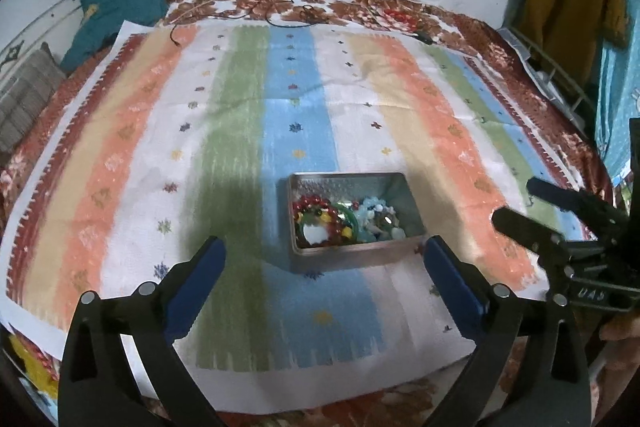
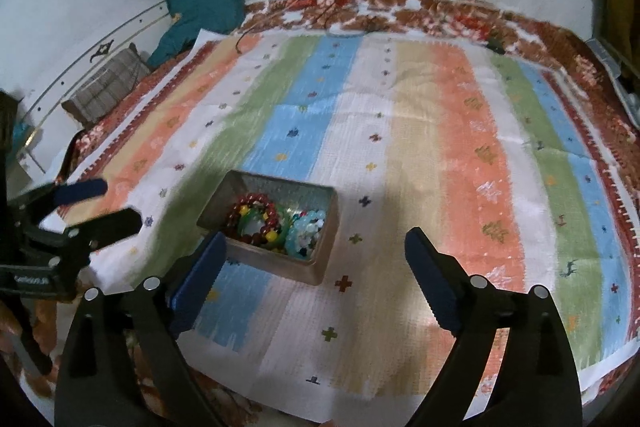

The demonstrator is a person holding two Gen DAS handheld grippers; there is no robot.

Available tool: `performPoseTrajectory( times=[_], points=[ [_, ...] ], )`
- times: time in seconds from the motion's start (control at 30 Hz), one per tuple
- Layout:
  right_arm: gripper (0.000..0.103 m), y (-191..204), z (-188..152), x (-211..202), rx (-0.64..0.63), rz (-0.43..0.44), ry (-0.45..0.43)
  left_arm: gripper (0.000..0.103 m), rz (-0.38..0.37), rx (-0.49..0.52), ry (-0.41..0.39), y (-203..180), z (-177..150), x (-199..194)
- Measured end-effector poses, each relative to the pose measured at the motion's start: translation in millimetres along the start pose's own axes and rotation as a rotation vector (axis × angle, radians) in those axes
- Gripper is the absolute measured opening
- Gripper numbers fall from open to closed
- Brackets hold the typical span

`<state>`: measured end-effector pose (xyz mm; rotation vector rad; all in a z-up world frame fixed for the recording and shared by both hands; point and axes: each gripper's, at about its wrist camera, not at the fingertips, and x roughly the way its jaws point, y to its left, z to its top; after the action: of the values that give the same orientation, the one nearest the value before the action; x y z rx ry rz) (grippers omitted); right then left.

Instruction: Organize jewelry

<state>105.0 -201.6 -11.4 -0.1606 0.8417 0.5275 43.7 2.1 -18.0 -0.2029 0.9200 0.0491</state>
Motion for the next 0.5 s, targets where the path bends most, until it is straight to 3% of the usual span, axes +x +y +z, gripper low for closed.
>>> performPoseTrajectory(
  times=[0.23, 0.5],
  points=[
    [0.094, -3, -6, -7, 0.008, 0.026, -0.01, 0.097, 0.071, 0.051, -0.056, -5, -9, -12],
    [0.094, 0, -12, -13, 0.007, 0.029, -0.027, 0.097, 0.078, 0.099, -0.096, -14, -12, -20]
  ],
)
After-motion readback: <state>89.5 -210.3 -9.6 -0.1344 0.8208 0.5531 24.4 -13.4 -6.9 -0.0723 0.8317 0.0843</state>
